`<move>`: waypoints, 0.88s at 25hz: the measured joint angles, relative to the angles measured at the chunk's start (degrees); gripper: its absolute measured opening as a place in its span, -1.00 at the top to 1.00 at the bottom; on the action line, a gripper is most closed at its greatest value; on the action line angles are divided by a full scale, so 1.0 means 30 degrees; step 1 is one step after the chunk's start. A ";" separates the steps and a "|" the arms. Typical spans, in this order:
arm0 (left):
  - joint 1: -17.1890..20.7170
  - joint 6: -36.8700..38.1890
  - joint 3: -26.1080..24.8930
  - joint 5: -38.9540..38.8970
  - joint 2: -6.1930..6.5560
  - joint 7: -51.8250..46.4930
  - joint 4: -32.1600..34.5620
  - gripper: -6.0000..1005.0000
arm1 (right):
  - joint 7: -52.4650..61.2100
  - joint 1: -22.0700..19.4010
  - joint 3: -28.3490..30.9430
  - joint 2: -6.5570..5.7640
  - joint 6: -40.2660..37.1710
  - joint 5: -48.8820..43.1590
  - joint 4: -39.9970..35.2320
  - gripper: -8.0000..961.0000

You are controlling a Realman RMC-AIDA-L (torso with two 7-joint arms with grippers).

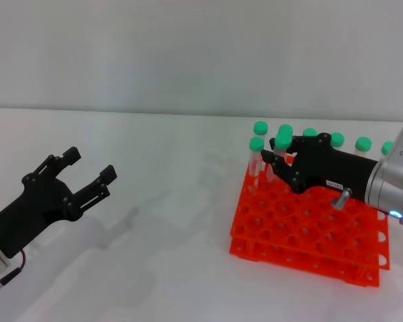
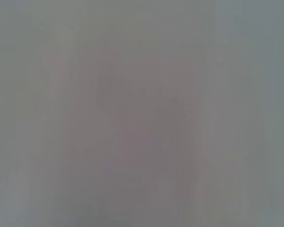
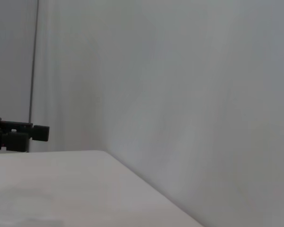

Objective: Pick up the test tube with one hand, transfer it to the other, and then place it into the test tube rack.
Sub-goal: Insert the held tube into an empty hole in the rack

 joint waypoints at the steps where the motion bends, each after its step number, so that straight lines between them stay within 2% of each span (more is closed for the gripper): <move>1: 0.0002 -0.0001 0.0000 0.0000 0.0000 -0.0001 -0.0001 -0.75 | -0.0001 0.0000 0.0032 0.0000 0.0014 0.0007 -0.0033 0.56; 10: 0.0041 -0.0063 0.0000 0.0015 0.0016 -0.0001 -0.0002 -0.74 | 0.0002 -0.0203 -0.0010 -0.0081 -0.0360 0.0445 -0.0467 0.56; 22: -0.0060 -0.0103 0.0000 0.0029 0.0060 -0.0001 -0.0066 -0.74 | -0.0114 -0.0088 0.0002 -0.0089 0.0838 0.0448 -0.0377 0.56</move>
